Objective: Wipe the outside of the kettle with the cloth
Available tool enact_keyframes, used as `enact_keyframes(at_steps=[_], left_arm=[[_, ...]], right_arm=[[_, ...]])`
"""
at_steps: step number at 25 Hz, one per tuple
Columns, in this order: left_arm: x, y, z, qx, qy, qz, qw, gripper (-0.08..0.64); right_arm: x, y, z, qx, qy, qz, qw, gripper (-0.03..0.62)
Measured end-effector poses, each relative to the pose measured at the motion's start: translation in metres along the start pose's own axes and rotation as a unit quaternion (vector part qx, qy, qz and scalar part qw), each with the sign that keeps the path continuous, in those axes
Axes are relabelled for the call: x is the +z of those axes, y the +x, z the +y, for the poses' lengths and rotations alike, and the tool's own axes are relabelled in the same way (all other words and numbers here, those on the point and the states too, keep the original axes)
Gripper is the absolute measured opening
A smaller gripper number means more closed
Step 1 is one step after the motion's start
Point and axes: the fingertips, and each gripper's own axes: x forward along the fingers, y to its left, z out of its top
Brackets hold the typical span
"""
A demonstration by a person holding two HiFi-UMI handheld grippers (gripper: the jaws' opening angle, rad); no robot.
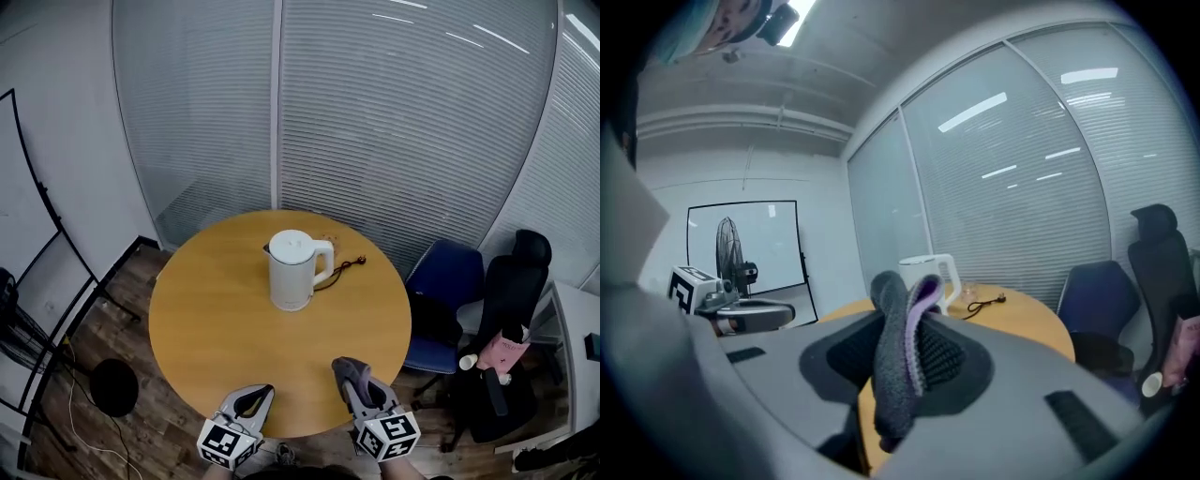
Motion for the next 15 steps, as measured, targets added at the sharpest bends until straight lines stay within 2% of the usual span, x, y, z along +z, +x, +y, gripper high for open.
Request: enact_keyframes(at_steps=[4, 8, 15], left_arm=[[-0.004, 0.016, 0.028, -0.015, 0.004, 0.003, 0.9999, 0.009], [0.004, 0.033, 0.051, -0.002, -0.008, 0.004, 1.0, 0.009], [0.002, 0.065, 0.082, 0.022, 0.002, -0.005, 0.9998, 0.009]], right_arm=[[0.003, 0.026, -0.003, -0.008, 0.007, -0.002, 1.0, 0.091], [0.006, 0.047, -0.011, -0.011, 0.016, -0.002, 1.0, 0.091], [0.019, 0.094, -0.04, 0.003, 0.042, -0.017, 0.999, 0.091]])
